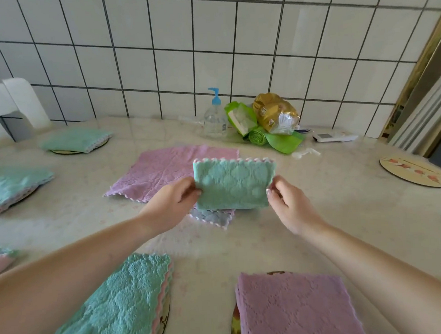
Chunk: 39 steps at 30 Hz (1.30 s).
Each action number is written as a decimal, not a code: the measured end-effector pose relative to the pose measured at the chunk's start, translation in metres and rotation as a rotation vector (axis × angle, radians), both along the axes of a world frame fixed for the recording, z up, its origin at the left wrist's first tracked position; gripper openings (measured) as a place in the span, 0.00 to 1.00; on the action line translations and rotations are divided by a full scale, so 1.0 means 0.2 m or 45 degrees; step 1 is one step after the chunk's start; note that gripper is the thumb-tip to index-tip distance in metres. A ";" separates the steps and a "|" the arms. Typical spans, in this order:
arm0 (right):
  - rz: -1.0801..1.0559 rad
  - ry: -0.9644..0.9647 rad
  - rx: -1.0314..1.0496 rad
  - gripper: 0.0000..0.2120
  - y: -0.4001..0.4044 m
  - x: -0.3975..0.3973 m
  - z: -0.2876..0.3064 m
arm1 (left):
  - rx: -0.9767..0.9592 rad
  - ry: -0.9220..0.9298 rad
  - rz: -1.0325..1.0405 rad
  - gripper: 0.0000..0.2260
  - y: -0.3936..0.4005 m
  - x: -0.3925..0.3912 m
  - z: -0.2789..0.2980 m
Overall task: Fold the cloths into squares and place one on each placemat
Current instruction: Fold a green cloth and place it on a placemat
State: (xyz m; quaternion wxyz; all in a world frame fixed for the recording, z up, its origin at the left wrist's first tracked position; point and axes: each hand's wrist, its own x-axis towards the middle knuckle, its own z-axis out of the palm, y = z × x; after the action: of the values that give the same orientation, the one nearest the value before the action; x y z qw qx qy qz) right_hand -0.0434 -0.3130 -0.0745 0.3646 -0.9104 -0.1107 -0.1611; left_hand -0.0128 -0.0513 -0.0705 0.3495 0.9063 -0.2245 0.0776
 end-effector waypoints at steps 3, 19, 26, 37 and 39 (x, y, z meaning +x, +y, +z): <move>-0.168 0.065 0.154 0.08 0.07 0.10 0.03 | -0.065 0.035 0.095 0.10 -0.06 0.04 0.03; -0.492 0.451 -0.079 0.10 0.08 0.52 -0.05 | 0.103 0.494 0.406 0.14 -0.19 0.42 0.01; -0.553 0.530 -0.182 0.15 0.08 0.57 -0.05 | 0.278 0.552 0.430 0.14 -0.22 0.45 0.03; -0.465 0.131 -0.254 0.16 0.04 0.48 0.03 | 0.255 -0.081 0.369 0.17 -0.24 0.39 0.07; -0.311 0.083 -0.397 0.19 0.13 0.48 0.05 | 0.338 -0.168 0.244 0.16 -0.31 0.39 0.06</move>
State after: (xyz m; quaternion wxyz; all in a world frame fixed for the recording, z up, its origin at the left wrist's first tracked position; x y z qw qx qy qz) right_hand 0.0518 -0.2866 -0.0649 0.2003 -0.9673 -0.0111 -0.1554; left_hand 0.0648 -0.1135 -0.0581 0.2021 0.9547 -0.1677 0.1396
